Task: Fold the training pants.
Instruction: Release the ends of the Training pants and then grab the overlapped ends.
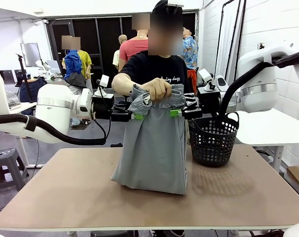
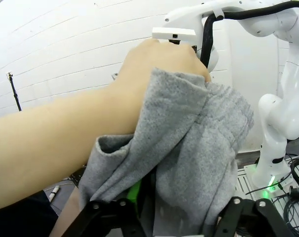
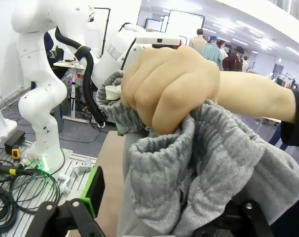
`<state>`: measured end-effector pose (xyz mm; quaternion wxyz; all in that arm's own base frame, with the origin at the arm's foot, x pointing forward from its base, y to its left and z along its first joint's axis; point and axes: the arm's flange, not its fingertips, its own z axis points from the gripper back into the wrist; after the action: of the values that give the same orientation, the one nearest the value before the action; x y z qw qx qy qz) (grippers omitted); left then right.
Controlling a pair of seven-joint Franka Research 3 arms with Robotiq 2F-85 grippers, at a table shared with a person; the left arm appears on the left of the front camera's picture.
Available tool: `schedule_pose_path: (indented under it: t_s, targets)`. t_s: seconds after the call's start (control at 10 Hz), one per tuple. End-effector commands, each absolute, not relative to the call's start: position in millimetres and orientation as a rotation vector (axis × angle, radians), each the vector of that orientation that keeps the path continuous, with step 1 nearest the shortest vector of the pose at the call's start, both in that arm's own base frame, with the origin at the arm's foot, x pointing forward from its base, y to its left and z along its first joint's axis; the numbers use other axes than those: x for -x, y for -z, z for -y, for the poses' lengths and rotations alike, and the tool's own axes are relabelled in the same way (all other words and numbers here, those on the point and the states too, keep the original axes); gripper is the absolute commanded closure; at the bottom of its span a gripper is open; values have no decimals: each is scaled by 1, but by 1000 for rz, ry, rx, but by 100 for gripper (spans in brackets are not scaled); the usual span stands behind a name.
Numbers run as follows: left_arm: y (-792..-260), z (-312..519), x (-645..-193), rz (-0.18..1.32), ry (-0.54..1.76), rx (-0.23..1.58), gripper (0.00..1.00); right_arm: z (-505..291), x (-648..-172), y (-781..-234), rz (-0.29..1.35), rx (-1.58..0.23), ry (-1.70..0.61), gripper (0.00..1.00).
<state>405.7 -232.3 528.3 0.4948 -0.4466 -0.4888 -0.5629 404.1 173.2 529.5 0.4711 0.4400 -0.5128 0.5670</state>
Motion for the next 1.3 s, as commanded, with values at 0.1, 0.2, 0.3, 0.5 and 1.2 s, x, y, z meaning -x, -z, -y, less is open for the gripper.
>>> schedule_pose_path:
  t_s: [0.1, 0.2, 0.3, 0.5, 1.2]
  targets:
    - [-528, 232, -405, 1171, 1363, 1103, 0, -171, -409, -530, 1249, -1119, -1354, 0]
    - [-528, 231, -405, 1173, 1357, 1107, 0, -172, -409, -529, 1244, -1117, -1353, 0]
    - [-527, 231, -406, 1173, 1353, 1093, 0, -171, -410, -528, 1253, -1100, -1357, 0]
    - [-526, 228, -403, 1156, 1341, 1091, 0, -166, -407, -526, 1241, -1097, -1349, 0]
    - [-525, 204, -391, 1158, 1241, 978, 0, -145, -402, -518, 1298, -887, -1271, 0]
